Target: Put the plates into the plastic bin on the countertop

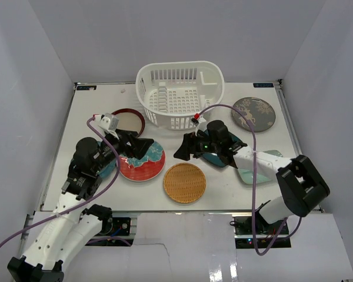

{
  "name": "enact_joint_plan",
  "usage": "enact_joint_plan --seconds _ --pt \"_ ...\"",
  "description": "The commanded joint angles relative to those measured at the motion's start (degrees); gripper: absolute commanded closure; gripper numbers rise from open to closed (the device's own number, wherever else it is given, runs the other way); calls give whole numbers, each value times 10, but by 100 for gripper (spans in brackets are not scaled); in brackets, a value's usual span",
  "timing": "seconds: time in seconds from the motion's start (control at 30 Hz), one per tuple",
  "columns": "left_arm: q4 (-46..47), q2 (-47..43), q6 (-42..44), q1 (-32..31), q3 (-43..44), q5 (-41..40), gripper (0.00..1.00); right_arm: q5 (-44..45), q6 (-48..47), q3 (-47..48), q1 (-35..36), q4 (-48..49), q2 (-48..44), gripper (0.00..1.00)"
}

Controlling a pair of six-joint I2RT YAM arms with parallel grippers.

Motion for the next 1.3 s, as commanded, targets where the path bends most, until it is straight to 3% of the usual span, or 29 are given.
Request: enact_joint_plan --seconds 0.0,0.2,0.57,0.8,1.07,1.17,1.27 --pt "-14 1 7 4 -2 -23 2 36 18 42 7 64 38 23" --pt "-15 4 8 4 0 -30 2 69 61 55 24 110 107 32" --pt "-20 -7 -1 3 -3 -59 2 163 125 96 70 116 203 32" --pt "-22 0 -10 3 -3 -84 2 150 163 132 82 133 273 33" --pt "-25 3 -12 4 -1 -94 2 130 251 122 94 207 341 50" --pt "-24 10 -14 4 -1 -99 2 110 288 118 94 246 364 63" --pt "-25 10 -16 3 -1 -106 2 104 303 104 93 274 365 88"
